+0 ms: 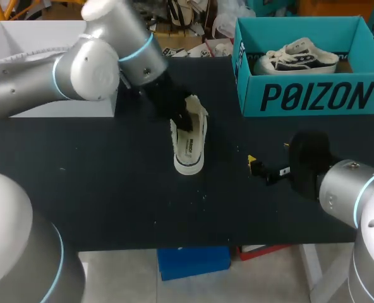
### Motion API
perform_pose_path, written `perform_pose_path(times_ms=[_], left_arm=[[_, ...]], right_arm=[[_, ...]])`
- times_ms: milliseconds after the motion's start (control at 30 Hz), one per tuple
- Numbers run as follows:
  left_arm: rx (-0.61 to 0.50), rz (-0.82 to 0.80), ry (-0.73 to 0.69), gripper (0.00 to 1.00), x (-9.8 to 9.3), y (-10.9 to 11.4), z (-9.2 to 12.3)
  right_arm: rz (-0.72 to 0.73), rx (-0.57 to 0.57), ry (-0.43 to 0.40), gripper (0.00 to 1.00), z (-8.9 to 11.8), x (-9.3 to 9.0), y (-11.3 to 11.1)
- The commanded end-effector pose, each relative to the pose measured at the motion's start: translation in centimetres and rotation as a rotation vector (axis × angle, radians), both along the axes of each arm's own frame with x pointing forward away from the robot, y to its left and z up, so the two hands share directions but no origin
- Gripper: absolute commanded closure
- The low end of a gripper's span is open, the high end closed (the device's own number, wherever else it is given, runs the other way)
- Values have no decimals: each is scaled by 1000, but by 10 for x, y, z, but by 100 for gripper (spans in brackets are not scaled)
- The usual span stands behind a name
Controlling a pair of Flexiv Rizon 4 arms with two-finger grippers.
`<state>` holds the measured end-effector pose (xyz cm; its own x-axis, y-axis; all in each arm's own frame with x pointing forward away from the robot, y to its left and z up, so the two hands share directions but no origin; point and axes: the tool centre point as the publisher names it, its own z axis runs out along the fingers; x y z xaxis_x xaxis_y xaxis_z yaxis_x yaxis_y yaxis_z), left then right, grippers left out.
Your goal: Take the shoe out of the shoebox, open the shoe tongue, remove and reinsert the insole, then place the shoe into the shoebox
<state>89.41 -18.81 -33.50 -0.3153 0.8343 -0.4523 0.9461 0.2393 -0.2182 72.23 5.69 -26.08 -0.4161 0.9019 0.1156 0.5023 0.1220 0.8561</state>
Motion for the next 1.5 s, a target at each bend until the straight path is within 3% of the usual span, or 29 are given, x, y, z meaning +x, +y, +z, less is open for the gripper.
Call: perform_pose_path(times_ms=[33, 233, 433, 800, 933, 1167, 1500], left_arm=[[-296, 187, -120, 100, 6, 32, 33], [-388, 334, -202, 100, 38, 43, 52], [-365, 432, -238, 100, 70, 46, 58], [-265, 445, -233, 100, 113, 29, 35], [-261, 426, -199, 100, 114, 22, 27], [-275, 339, -147, 100, 99, 15, 24], [-190, 260, -88, 100, 79, 14, 8]], right_arm=[[-4, 1, -4, 0, -1, -1, 1], [-4, 1, -4, 0, -1, -1, 1], [-4, 1, -4, 0, -1, -1, 1], [-4, 1, -4, 0, -1, -1, 1], [-4, 1, -4, 0, -1, -1, 1], [-4, 1, -4, 0, -1, -1, 1], [-4, 1, -4, 0, -1, -1, 1]])
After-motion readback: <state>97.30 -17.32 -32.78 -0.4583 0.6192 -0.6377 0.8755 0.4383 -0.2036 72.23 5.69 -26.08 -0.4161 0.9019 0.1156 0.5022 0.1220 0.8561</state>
